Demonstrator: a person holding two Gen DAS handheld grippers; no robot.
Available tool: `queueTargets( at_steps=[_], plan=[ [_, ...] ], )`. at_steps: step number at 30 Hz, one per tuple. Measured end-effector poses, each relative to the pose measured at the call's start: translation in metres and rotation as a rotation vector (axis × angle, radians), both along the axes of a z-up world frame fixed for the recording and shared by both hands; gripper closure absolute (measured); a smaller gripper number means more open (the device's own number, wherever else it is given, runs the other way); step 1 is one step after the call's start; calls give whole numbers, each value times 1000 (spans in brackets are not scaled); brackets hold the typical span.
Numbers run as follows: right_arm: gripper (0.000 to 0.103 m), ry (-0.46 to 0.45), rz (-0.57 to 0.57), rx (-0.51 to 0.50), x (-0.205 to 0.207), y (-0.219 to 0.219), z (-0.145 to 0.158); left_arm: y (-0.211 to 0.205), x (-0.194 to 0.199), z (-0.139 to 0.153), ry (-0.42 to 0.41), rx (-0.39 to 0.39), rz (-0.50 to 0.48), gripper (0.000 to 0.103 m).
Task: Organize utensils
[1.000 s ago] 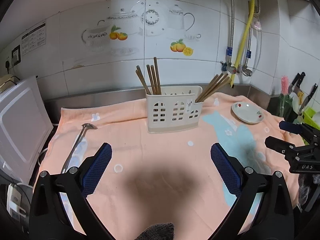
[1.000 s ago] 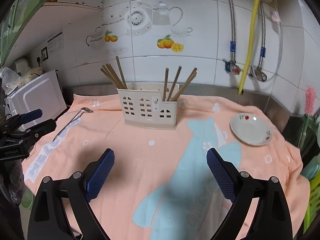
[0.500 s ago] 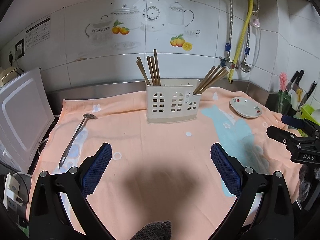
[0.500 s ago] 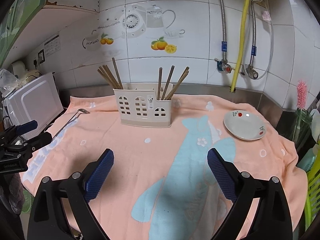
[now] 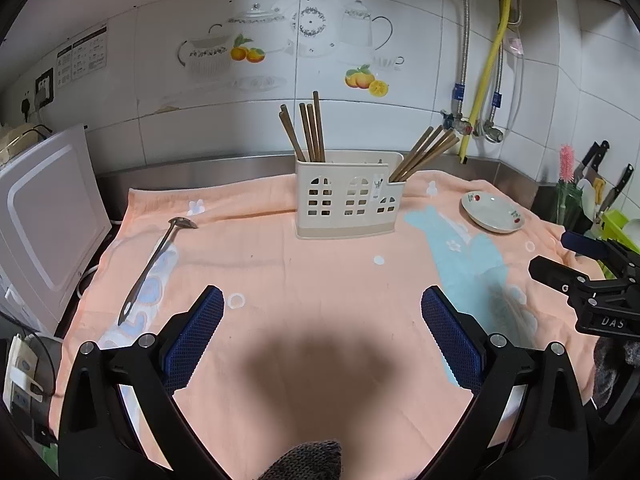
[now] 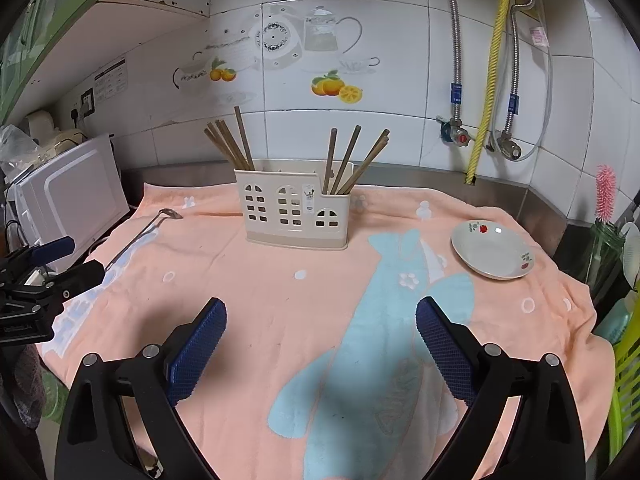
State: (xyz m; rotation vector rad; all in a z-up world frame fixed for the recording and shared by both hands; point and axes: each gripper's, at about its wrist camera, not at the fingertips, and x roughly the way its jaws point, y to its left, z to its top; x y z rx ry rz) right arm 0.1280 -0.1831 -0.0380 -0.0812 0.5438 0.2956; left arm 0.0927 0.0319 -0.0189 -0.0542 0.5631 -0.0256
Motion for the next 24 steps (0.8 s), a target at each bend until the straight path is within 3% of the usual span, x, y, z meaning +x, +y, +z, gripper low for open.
queueTargets(
  at_steps=[24],
  plan=[
    [11, 8, 9, -7, -5, 4, -5, -4, -6, -4, 10, 5, -3, 5]
  ],
)
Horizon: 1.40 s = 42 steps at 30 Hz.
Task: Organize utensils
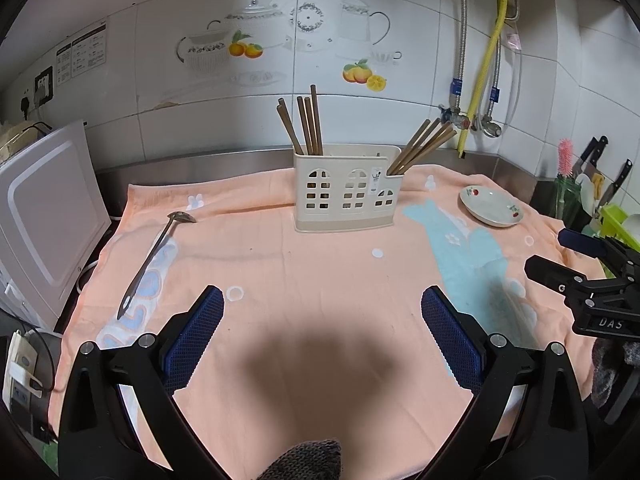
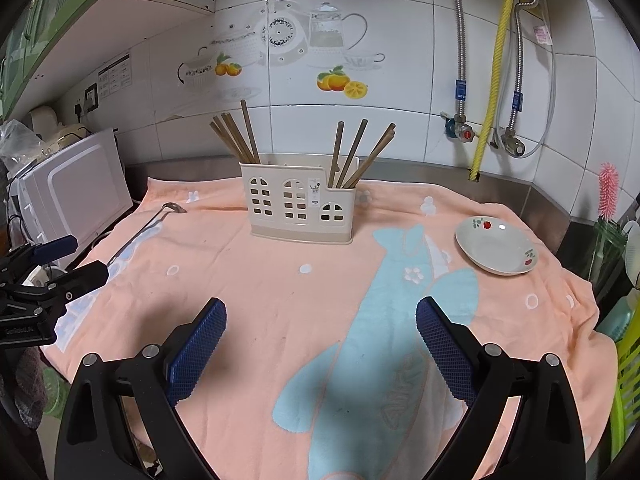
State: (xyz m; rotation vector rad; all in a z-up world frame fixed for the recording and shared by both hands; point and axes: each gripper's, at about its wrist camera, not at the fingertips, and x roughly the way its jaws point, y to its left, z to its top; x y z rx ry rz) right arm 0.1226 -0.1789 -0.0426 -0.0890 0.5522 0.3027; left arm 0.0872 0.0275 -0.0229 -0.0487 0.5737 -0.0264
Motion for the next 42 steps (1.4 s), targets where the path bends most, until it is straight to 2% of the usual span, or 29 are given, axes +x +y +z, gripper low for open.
queueTargets(
  at_steps=[42],
  plan=[
    [10, 8, 12, 0, -1, 5, -3, -3, -3, -5, 12, 2, -8, 5]
  ],
)
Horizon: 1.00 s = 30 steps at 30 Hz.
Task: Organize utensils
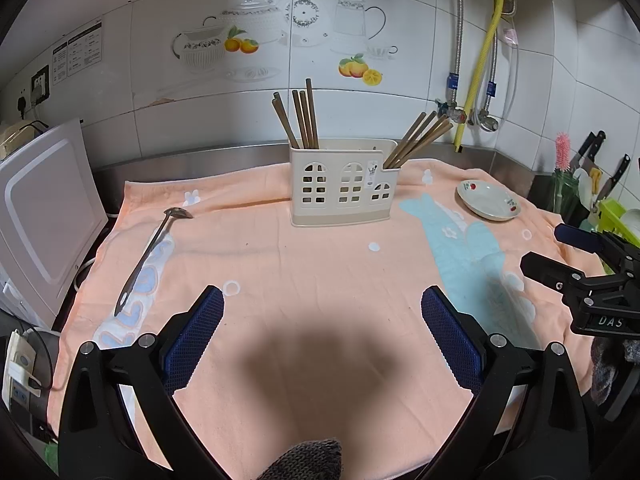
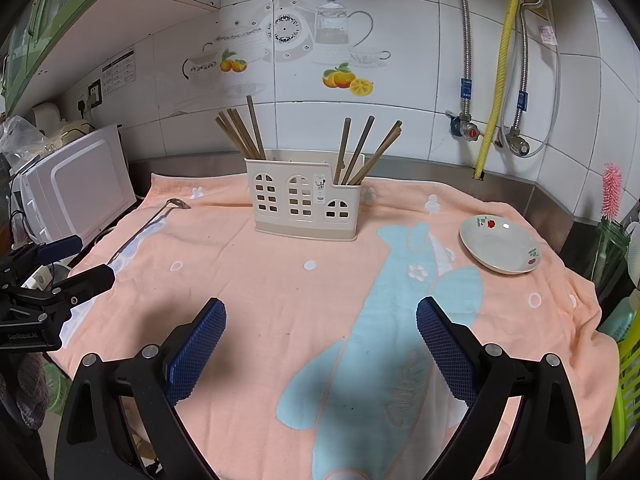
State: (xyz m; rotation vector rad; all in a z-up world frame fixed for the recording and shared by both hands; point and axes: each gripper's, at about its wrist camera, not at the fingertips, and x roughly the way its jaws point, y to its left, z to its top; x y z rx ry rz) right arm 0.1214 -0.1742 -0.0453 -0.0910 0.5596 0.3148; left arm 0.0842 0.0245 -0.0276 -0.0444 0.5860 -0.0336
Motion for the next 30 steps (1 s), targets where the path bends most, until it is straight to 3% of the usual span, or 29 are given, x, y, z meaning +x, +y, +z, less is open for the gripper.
queueTargets(
  at_steps=[30],
  plan=[
    [10, 3, 4, 4, 1, 0, -1, -1, 3, -2, 12, -10, -10, 5]
  ],
)
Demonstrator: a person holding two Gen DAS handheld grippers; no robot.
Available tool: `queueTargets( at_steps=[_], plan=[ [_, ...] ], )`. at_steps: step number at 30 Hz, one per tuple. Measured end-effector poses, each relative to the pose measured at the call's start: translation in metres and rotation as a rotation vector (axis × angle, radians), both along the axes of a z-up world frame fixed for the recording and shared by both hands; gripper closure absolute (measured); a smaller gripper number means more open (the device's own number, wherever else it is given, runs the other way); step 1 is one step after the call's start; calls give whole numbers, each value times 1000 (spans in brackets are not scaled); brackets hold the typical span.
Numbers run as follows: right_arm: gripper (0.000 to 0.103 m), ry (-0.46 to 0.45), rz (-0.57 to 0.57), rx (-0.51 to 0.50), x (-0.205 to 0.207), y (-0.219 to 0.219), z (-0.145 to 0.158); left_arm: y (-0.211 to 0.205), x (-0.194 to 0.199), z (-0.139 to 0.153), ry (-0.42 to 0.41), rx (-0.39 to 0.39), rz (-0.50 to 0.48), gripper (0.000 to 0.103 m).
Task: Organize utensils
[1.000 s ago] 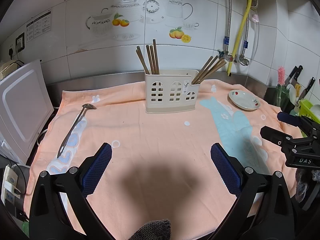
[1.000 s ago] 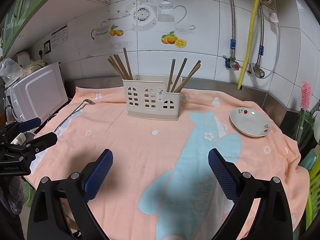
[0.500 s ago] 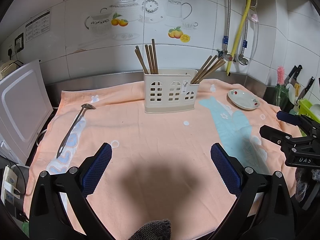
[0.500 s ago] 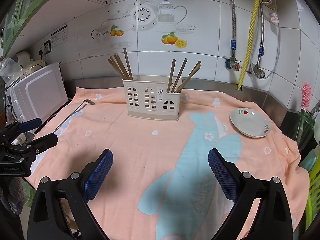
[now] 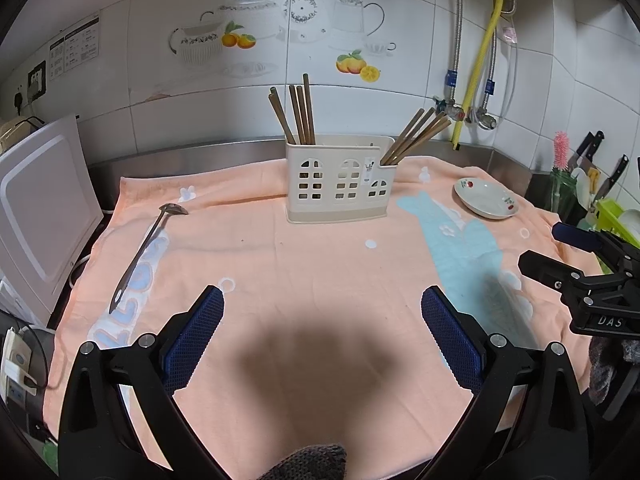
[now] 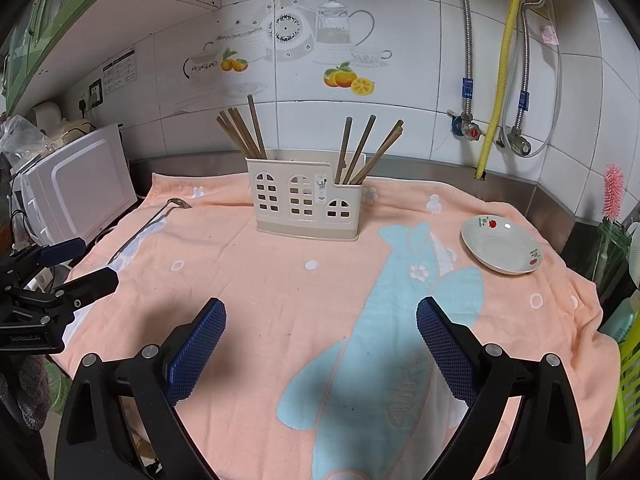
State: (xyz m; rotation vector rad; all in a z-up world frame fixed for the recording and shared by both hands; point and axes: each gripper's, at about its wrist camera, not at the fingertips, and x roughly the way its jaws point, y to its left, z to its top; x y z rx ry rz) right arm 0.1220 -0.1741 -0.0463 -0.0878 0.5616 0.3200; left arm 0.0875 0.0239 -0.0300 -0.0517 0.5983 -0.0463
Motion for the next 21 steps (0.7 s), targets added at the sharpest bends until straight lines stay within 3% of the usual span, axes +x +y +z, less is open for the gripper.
queueTargets(
  at_steps=[21],
  plan=[
    [10, 4, -2, 5, 0, 0, -3, 0, 0, 0, 0, 1, 0, 5]
  ],
)
